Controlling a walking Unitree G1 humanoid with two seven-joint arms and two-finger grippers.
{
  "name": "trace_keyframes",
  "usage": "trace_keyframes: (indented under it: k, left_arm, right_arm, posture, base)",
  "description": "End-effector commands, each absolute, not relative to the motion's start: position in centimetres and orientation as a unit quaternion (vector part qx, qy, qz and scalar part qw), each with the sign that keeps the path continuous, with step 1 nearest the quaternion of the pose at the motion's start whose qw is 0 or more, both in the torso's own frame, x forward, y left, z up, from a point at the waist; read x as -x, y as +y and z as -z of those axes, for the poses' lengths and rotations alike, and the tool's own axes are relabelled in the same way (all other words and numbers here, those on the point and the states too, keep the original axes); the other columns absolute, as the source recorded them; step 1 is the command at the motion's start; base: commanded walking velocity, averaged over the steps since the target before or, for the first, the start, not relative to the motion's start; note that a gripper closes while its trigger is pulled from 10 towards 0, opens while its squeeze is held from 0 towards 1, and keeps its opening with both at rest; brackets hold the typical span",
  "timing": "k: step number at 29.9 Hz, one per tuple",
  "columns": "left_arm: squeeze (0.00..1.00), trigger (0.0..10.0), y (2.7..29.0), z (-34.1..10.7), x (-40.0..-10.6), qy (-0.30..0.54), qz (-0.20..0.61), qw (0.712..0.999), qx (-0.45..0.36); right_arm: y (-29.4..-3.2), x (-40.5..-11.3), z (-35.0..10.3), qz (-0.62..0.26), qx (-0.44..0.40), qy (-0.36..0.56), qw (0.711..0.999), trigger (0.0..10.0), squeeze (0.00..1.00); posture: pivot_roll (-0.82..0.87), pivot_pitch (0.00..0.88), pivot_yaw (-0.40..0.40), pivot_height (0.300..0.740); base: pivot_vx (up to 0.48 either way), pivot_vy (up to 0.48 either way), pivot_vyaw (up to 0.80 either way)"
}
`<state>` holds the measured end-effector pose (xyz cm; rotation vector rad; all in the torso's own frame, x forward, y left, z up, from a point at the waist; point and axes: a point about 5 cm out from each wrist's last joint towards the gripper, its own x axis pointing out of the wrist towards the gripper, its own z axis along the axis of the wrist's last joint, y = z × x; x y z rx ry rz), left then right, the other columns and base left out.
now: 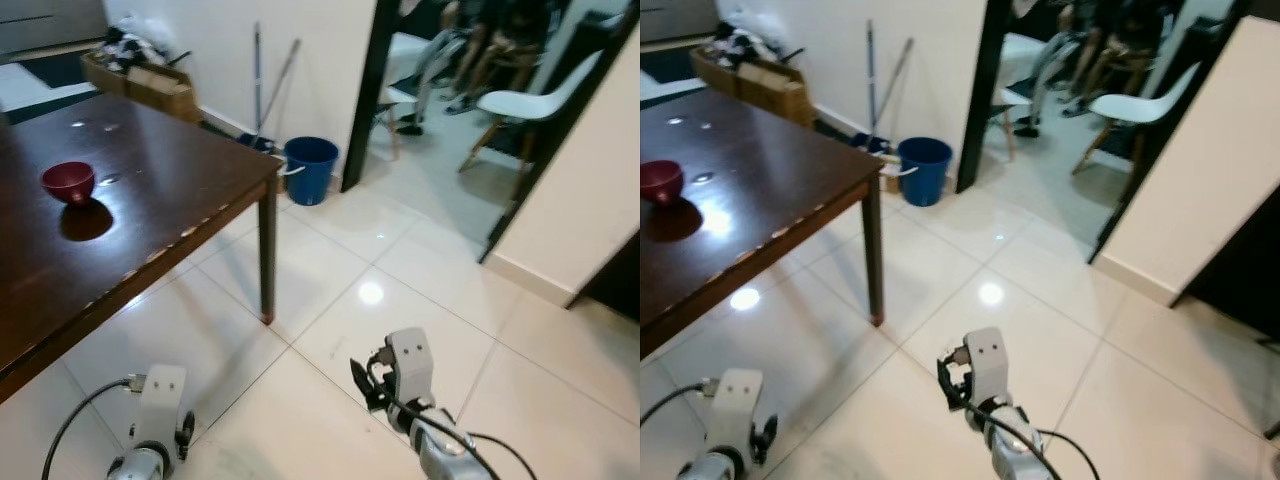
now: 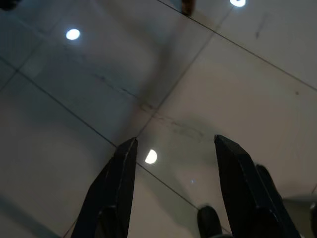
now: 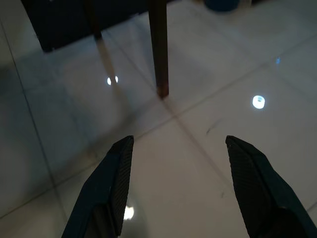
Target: Setting the table
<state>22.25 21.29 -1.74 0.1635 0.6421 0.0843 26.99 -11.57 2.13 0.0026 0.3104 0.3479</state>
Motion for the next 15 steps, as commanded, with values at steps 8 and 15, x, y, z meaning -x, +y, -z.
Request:
trace_keyframes:
  k: [8,15]
  left_arm:
    - [0.00,10.0,21.4,1.9,-22.7,0.286,-0.036,0.955,-0.074]
    - [0.00,10.0,21.7,2.2,-22.4,0.285,-0.053,0.956,-0.055]
  right_arm:
    - [-14.0,-26.1,0.3,-0.089,0.045,0.193,0.976,10.0,0.00]
    - [-15.4,-25.7,0.9,-0.030,0.012,0.203,0.979,10.0,0.00]
  posture:
    - [0.02,0.008,0.047,0.740]
    - [0.01,0.015,0.049,0.740]
  base:
    - [0.000,0.000,-0.80]
    - [0.000,0.000,-0.79]
